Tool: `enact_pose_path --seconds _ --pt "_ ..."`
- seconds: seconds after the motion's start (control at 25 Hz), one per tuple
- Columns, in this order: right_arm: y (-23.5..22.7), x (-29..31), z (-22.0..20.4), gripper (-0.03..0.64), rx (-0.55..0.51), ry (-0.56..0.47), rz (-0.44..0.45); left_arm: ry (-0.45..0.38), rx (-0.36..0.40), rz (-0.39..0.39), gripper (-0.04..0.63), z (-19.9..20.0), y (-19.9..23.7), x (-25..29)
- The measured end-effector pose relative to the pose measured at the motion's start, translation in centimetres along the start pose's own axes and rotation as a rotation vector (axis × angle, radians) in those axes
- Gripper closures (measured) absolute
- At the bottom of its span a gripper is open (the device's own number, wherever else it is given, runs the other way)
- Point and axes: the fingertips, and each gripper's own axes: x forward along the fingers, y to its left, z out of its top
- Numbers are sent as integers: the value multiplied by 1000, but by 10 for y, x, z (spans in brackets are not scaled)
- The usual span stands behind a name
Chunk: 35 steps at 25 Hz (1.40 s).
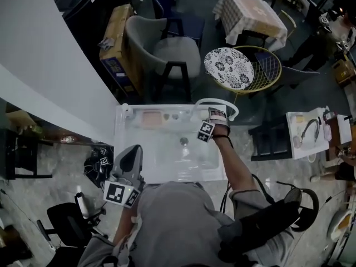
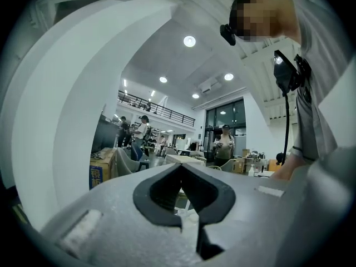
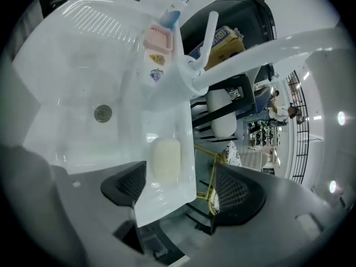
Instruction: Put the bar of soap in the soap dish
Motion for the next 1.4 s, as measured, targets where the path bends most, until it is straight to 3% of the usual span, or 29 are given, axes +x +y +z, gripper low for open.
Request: enact_pose_path --seconds 0.56,0.76,1.04,1.2,1.24,1.4 --pt "17 41 -2 265 27 30 32 14 7 86 595 0 17 0" --pt "19 46 -4 282 22 27 -14 29 19 83 595 -2 12 7" --pt "12 51 0 382 25 -4 -82 72 16 54 595 -13 3 18" --pt "3 57 2 382 35 7 -144 91 49 46 595 -11 2 22" --pt "-1 61 2 404 55 16 -143 92 56 44 595 -9 2 23" --pt "-8 74 5 374 140 31 -31 84 56 49 595 -7 4 26"
